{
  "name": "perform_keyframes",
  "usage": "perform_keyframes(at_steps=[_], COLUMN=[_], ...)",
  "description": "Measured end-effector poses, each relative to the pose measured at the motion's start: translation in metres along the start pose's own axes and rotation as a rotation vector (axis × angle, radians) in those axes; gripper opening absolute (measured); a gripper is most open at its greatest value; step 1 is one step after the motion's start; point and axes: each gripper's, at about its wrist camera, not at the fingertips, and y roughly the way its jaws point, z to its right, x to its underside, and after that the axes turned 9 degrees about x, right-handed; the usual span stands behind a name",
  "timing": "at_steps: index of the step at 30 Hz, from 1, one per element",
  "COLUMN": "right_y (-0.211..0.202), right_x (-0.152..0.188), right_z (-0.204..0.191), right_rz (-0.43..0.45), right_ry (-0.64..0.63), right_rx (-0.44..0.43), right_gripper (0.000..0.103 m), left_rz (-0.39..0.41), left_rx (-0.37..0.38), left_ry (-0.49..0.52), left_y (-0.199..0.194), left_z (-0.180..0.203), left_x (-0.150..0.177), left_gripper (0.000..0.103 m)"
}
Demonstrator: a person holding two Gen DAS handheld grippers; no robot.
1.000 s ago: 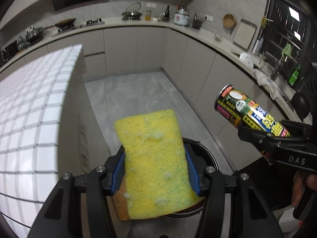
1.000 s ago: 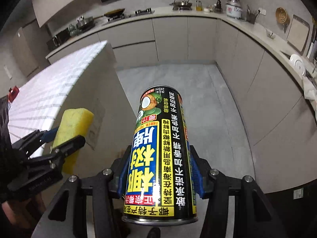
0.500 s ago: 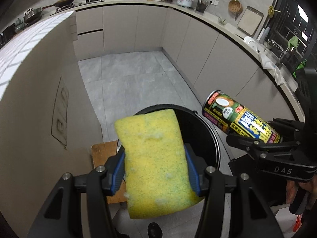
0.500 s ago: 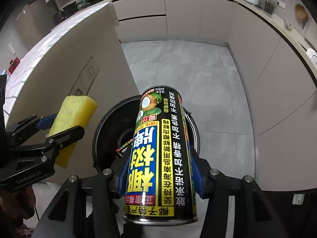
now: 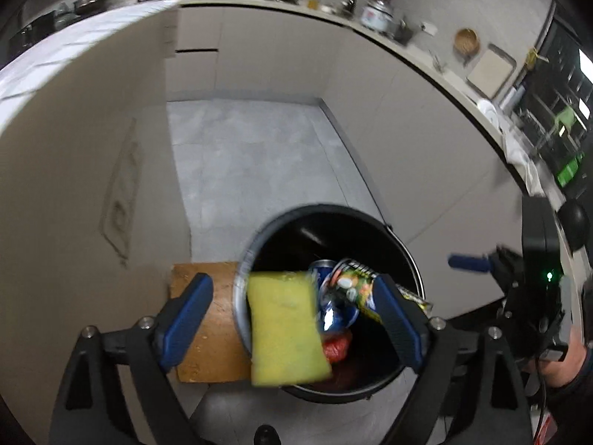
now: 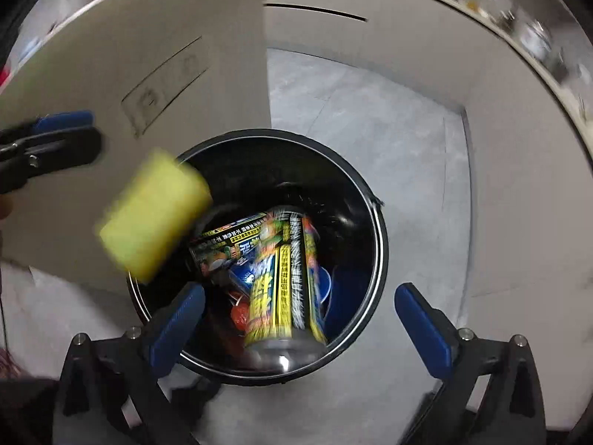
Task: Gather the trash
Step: 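Open both tools to drop the sponge and can into the bin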
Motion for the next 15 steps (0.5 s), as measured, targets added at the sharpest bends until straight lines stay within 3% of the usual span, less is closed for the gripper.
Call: perform_keyframes(at_steps=[4,10,15], right_y=[-0.008,-0.018,-0.036], right_x=[0.010,0.016,0.011], right_z=[0.018,0.015,0.015], right_rz=[0.011,0.011,0.038], right_ry=[0.136,0.208,0.261], right_rx=[-0.040,-0.051,0.013], right_gripper=[0.103,0.103,0.103], left_rz=[-0.002,-0.014,-0.033], left_rx=[-0.036,-0.042,-0.048], left_ry=[0.052,0.062,0.088], left_y=[-0.004,-0.003,-0.003], left_z=[0.006,0.013,0.023], left_x=[0.004,0.011,0.016], left_gripper=[0.091,0.091,0.092])
